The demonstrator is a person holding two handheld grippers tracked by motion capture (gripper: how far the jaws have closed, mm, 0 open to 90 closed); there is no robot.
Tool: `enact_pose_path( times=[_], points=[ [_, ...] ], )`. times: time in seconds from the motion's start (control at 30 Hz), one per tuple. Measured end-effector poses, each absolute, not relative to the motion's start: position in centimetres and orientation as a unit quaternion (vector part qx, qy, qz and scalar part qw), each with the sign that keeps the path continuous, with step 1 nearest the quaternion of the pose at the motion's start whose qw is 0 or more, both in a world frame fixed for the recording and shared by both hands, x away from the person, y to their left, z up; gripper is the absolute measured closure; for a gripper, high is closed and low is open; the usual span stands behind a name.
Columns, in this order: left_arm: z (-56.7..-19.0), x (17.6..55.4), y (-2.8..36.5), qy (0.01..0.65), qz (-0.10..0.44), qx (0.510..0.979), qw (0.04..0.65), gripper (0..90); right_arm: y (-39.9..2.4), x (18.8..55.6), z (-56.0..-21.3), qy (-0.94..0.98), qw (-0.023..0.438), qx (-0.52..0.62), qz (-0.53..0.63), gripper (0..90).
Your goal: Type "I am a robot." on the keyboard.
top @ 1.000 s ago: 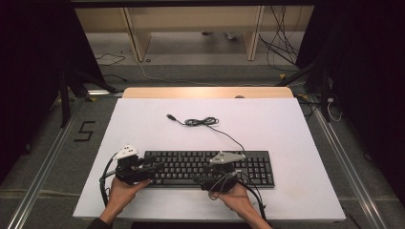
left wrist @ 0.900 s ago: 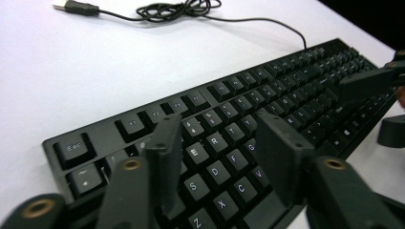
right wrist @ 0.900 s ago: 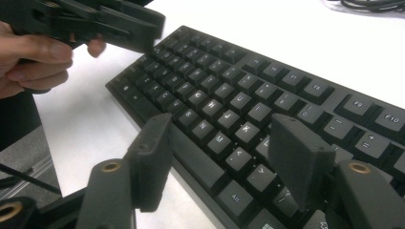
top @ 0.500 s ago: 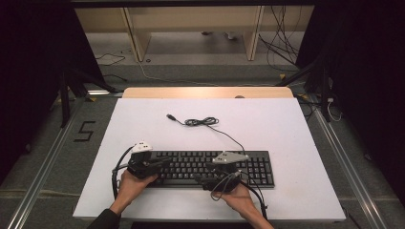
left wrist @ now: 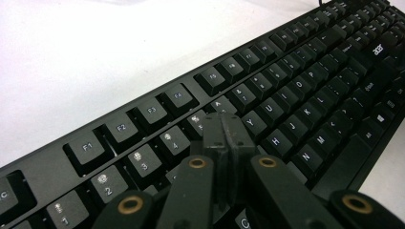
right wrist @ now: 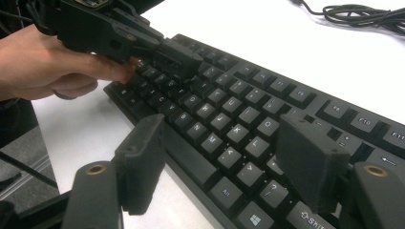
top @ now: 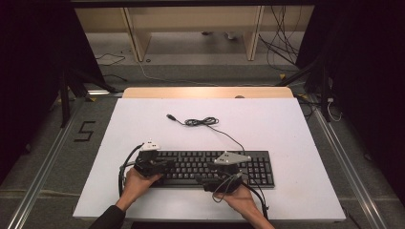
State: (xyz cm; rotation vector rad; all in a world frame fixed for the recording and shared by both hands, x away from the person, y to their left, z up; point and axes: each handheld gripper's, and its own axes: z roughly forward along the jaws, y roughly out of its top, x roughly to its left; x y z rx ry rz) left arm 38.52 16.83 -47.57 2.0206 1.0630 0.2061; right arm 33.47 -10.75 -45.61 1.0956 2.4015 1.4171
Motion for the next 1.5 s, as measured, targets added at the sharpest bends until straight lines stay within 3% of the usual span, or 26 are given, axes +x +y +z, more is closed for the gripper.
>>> enact_pose_path(
  times=[0.63, 0.9, 1.1, 1.27, 1.5],
  points=[
    [-48.0, 38.6, 16.8, 0.426, 0.086, 0.806, 0.401, 88.9, -10.9, 33.4, -45.5, 0.799, 0.077, 0.364, 0.473, 34.5],
    [-47.0, 38.1, 17.7, 0.425, 0.089, 0.789, 0.435, 84.4, -11.0, 33.5, -45.5, 0.796, 0.078, 0.366, 0.475, 34.4],
    [-46.3, 37.2, 18.5, 0.424, 0.080, 0.774, 0.464, 73.3, -11.0, 33.7, -45.5, 0.796, 0.082, 0.365, 0.475, 34.4],
    [-46.1, 36.6, 19.0, 0.429, 0.070, 0.763, 0.478, 58.7, -10.9, 34.0, -45.5, 0.796, 0.080, 0.370, 0.473, 35.9],
    [-46.0, 35.8, 19.4, 0.431, 0.071, 0.758, 0.484, 42.2, -10.5, 34.6, -45.7, 0.801, 0.082, 0.373, 0.462, 43.7]
  ],
)
